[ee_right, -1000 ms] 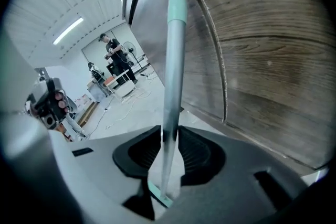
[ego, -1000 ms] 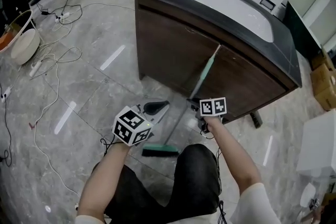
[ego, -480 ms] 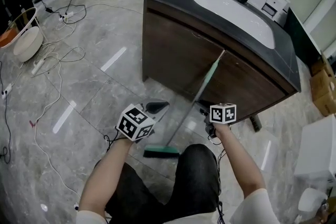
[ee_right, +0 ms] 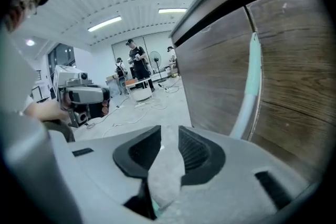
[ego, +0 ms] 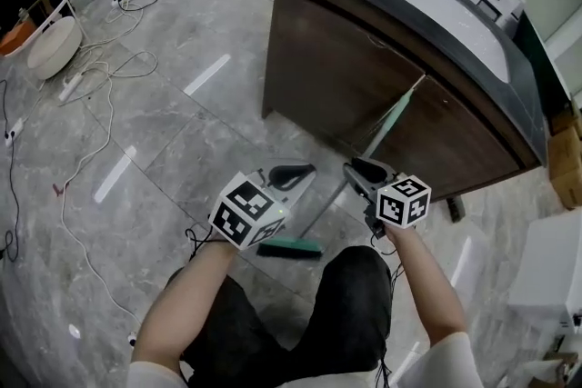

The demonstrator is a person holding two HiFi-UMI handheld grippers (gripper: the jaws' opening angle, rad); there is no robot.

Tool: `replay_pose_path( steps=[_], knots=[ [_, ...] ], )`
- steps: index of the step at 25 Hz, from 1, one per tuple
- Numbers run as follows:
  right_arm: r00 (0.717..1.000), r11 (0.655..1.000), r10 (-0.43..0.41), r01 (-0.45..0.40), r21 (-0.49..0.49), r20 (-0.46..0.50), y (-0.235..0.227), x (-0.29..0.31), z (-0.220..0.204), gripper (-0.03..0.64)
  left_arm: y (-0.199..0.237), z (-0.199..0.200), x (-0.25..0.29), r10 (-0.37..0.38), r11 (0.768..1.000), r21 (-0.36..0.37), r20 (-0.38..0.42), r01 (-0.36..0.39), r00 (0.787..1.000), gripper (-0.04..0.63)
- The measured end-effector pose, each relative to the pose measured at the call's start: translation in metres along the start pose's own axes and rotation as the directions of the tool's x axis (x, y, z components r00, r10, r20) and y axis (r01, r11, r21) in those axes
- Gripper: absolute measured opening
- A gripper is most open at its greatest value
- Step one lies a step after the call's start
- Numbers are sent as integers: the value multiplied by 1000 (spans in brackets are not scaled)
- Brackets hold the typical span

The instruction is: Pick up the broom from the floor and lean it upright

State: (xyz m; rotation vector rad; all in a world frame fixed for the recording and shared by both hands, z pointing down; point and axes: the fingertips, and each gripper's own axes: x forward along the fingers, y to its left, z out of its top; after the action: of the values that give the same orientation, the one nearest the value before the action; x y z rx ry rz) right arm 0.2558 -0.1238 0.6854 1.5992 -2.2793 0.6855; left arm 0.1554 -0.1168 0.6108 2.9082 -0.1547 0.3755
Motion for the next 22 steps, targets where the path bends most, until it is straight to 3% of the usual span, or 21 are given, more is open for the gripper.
replay_pose_path(
  steps=[6, 8, 11, 15, 19, 22],
  knots=[
    [1000, 996, 15, -14, -84, 7, 20, 11, -3, 53, -10, -11, -9, 72, 988, 144, -71, -62, 995, 12],
    [1000, 995, 6, -6, -99, -8, 27, 11, -11, 33, -12, -25, -14, 69, 987, 152, -113, -51, 991, 12],
    [1000, 997, 3, -5, -78, -24, 41, 7, -17, 0, -19, -48, -21, 31, 995, 100, -154, -15, 988, 12],
    [999, 998, -2, -1, -60, -39, 56, -19, 12, 0, -30, -63, -15, 16, 999, 31, -184, -11, 983, 12],
    [992, 998, 21, -29, -62, -123, 91, -75, 51, -1, -41, -57, -43, 111, 992, -39, -221, -122, 969, 12],
    [988, 991, 45, -63, -115, -147, 120, -118, 91, -2, -56, -28, -83, 160, 978, -91, -262, -189, 952, 12]
  ],
)
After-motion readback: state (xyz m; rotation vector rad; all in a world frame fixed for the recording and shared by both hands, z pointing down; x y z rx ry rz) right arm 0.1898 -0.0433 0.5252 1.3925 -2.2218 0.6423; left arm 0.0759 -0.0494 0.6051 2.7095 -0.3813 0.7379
